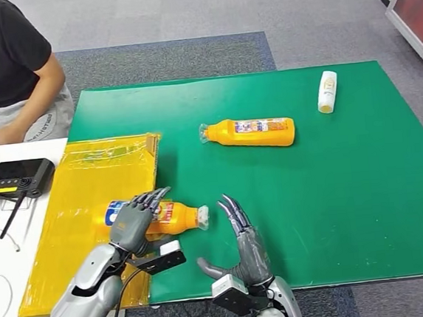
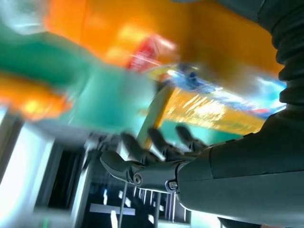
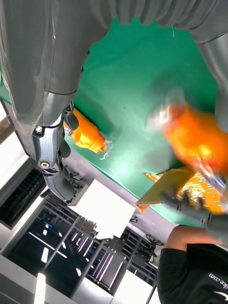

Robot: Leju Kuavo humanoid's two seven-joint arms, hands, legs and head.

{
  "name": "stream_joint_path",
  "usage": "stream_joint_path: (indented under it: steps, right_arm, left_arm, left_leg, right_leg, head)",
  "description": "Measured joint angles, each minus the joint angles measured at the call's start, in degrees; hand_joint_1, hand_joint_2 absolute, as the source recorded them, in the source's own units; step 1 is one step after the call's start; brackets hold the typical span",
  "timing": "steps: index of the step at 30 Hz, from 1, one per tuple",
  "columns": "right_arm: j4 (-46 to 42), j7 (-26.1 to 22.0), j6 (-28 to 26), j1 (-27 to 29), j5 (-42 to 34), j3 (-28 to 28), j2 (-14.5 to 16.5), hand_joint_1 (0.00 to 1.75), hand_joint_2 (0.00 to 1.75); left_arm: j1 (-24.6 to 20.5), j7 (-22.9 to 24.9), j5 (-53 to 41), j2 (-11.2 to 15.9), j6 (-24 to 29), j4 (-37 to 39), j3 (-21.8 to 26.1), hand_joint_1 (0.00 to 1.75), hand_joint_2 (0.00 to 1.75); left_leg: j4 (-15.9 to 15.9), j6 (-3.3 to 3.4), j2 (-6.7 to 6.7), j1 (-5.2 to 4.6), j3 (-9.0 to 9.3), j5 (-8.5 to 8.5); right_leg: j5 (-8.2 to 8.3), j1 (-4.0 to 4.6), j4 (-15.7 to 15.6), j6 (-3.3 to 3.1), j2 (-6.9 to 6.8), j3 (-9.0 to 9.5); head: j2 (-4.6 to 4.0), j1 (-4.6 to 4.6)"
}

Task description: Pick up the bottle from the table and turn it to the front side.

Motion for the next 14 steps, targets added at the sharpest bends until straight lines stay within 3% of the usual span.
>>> stream_joint_path:
  steps: [8, 14]
  right_arm:
    - [0.18, 0.48, -1.12, 0.03, 1.21, 0.14, 0.00, 0.00, 1.75]
    - [0.74, 0.95, -1.60, -0.09, 1.66, 0.60, 0.02, 0.00, 1.75]
  left_arm:
    - [5.76, -9.31, 7.72, -2.60, 15.92, -13.86, 4.28, 0.00, 0.00]
    - [10.28, -24.14, 10.64, -9.00, 19.64, -24.85, 12.18, 0.00, 0.00]
  left_leg:
    - [0.00, 0.00, -0.02, 0.00, -0.06, -0.06]
    - [0.00, 0.01, -0.05, 0.00, -0.09, -0.06]
  right_leg:
    - [-0.10, 0.00, 0.00, 0.00, -0.01, -0.05]
    - [-0.10, 0.00, 0.00, 0.00, -0.05, -0.05]
  head:
    - [0.00, -0.01]
    - [0.00, 0.01]
